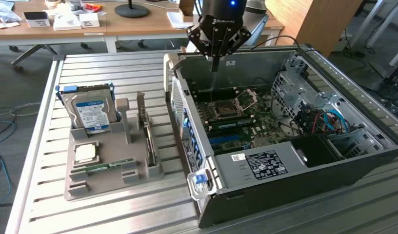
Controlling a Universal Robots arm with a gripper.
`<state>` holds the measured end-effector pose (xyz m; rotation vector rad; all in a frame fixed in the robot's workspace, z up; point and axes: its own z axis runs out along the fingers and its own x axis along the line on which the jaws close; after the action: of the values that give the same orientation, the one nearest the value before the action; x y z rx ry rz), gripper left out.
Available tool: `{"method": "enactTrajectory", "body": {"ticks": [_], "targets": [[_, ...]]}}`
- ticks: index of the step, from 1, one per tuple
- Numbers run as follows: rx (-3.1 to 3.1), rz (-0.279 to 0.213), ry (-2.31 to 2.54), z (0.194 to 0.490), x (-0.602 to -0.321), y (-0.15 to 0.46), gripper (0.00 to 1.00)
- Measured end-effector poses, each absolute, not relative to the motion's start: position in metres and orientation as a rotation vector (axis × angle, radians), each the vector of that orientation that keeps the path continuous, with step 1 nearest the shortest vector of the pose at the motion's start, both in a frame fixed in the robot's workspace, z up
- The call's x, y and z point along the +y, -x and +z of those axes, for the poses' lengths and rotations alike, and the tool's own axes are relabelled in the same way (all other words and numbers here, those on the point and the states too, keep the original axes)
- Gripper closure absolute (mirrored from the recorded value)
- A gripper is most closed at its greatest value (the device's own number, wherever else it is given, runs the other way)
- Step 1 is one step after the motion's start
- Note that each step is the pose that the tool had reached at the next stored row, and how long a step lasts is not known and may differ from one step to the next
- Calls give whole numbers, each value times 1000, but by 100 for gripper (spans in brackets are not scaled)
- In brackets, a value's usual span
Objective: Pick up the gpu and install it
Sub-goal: 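Reach for the gpu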
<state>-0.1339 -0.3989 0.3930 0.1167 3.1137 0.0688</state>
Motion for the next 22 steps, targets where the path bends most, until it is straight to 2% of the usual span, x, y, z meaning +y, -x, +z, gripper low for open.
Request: {"method": "enactTrajectory", "body": {"ticks": [22], "targets": [[3114,69,-119,392,-399,180,89]]}}
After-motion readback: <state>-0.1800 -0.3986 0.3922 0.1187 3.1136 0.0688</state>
